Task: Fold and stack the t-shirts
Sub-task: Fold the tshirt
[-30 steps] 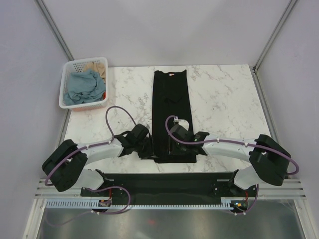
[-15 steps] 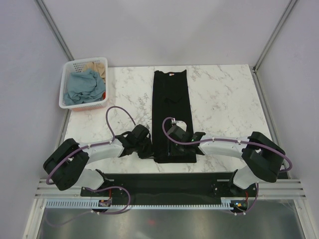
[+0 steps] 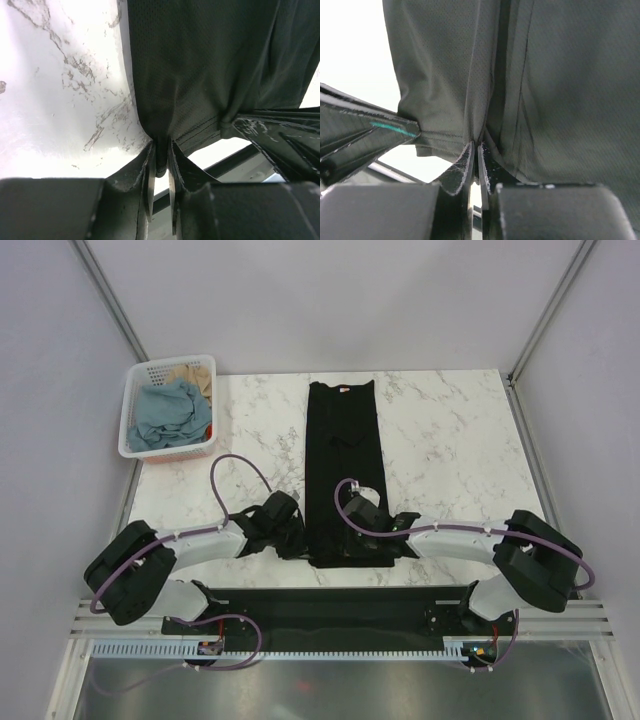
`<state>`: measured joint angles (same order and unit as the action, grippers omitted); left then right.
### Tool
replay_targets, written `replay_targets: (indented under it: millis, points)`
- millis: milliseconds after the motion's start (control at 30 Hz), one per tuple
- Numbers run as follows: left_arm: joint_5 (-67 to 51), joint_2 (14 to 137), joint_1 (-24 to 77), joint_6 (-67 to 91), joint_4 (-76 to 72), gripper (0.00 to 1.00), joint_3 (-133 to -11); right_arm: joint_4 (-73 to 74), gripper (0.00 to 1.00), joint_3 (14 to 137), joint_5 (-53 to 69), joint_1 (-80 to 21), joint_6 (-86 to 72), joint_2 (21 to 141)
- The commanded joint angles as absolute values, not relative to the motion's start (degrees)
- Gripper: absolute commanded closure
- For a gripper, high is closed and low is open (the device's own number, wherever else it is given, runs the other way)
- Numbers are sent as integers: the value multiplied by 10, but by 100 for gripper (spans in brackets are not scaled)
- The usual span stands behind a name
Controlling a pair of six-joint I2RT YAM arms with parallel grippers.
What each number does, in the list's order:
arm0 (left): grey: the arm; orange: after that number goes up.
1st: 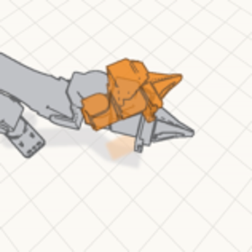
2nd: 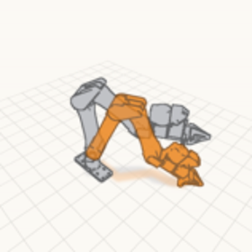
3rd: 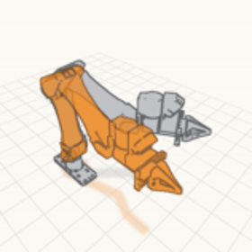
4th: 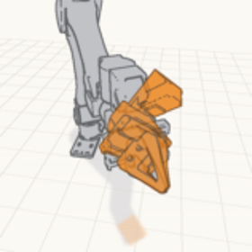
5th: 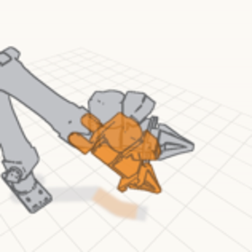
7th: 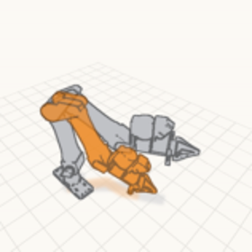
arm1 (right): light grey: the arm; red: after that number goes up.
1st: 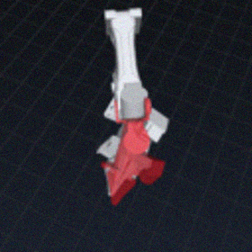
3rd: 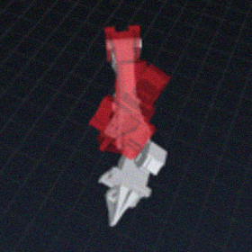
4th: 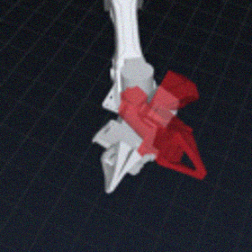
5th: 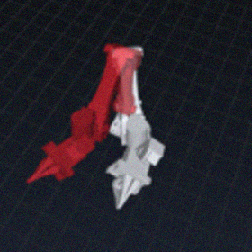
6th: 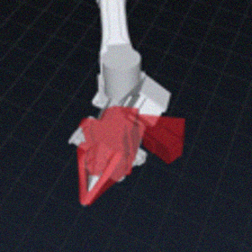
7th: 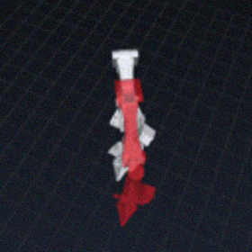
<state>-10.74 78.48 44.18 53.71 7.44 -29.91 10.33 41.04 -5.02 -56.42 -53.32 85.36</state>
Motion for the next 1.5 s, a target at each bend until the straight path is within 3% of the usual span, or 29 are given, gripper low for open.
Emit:
replay_targets:
  millis: [0,200,300,433,667,800,867,1033,1133,1300,1433,1467]
  points:
    - [-82,777,445,536,96,76,-282,72,90,390,-64,-566,-561,811]
    - [-75,770,445,536,106,76,-274,19,90,340,-48,-565,-586,786]
    - [-75,765,445,536,110,76,-273,7,82,333,-45,-563,-588,780]
    - [-74,763,445,536,113,76,-274,13,63,336,-47,-562,-578,781]
    - [-73,759,445,535,117,75,-275,18,56,342,-33,-562,-563,788]
    - [-70,761,444,533,118,76,-275,14,55,349,-19,-562,-562,803]
    - [-69,761,444,532,120,82,-275,5,60,349,-11,-562,-568,807]
    - [-60,752,444,525,127,92,-280,-28,85,332,-2,-562,-596,792]
    - [-54,750,443,519,142,94,-288,-39,91,316,-2,-559,-613,772]
    - [-51,749,443,512,163,94,-300,-39,89,292,-11,-559,-631,751]
    - [-52,737,443,507,186,79,-314,-27,80,293,-15,-559,-632,751]
    - [-52,730,443,507,186,79,-316,-24,77,295,-15,-559,-632,753]
